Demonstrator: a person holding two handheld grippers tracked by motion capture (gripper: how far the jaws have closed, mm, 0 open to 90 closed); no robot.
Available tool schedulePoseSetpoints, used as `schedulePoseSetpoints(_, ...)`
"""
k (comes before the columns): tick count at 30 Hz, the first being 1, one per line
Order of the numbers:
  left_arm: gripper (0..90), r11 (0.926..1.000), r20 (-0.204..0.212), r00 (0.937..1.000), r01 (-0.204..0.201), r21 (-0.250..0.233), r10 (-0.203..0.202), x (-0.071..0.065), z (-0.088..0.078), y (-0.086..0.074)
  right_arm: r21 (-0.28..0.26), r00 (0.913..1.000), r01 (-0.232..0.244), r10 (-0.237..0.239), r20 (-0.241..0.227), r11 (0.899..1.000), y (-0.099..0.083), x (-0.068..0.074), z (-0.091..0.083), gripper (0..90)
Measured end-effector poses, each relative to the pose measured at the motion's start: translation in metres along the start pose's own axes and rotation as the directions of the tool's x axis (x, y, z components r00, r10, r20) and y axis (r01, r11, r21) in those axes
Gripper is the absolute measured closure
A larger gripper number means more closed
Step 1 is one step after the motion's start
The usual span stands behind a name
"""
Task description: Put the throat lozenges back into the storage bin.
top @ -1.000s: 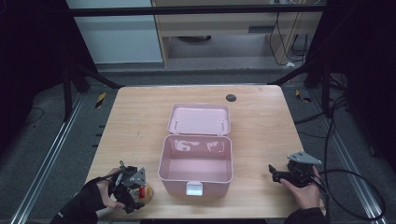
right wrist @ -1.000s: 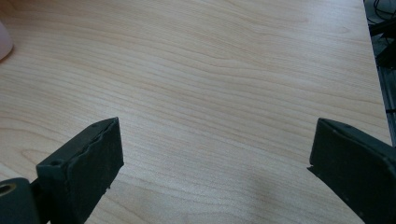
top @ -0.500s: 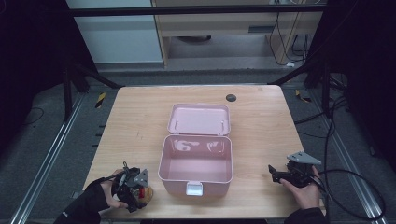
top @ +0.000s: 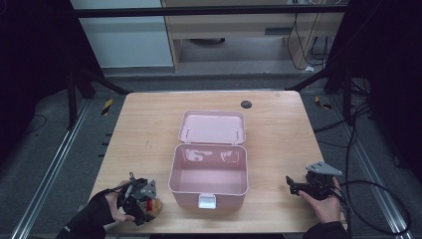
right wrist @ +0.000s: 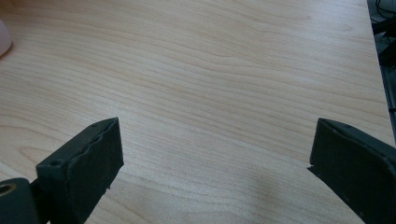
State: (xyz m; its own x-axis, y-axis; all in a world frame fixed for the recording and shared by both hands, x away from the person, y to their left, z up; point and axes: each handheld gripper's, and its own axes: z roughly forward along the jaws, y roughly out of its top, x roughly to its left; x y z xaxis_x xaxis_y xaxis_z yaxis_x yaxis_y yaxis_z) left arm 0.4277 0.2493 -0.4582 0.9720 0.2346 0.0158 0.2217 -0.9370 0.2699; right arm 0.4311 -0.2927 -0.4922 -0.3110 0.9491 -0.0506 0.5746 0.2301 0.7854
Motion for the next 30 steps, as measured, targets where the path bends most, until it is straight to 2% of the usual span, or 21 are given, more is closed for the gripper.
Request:
schedulePoseSetpoints(12,19.6,0.9963,-0.032,0.9991,0.023,-0.083,-0.026,0.007,-0.044,0.006,-0.001,1.0,0.001,-0.001,0.0,1.0,0.0,0.0,0.0,3.0)
schedulePoseSetpoints(21,19.6,0.9934,-0.059,0.9981,0.006,-0.115,-0.013,0.012,-0.073,0.019,-0.001,1.0,0.0,0.0,-0.002,1.0,0.0,0.0,0.0,2.9)
schedulePoseSetpoints(30,19.6,0.9869,-0.101,0.9949,-0.011,-0.161,-0.005,0.017,-0.1,0.037,0.0,1.0,0.001,-0.001,-0.002,1.0,0.0,0.0,0.0,2.9)
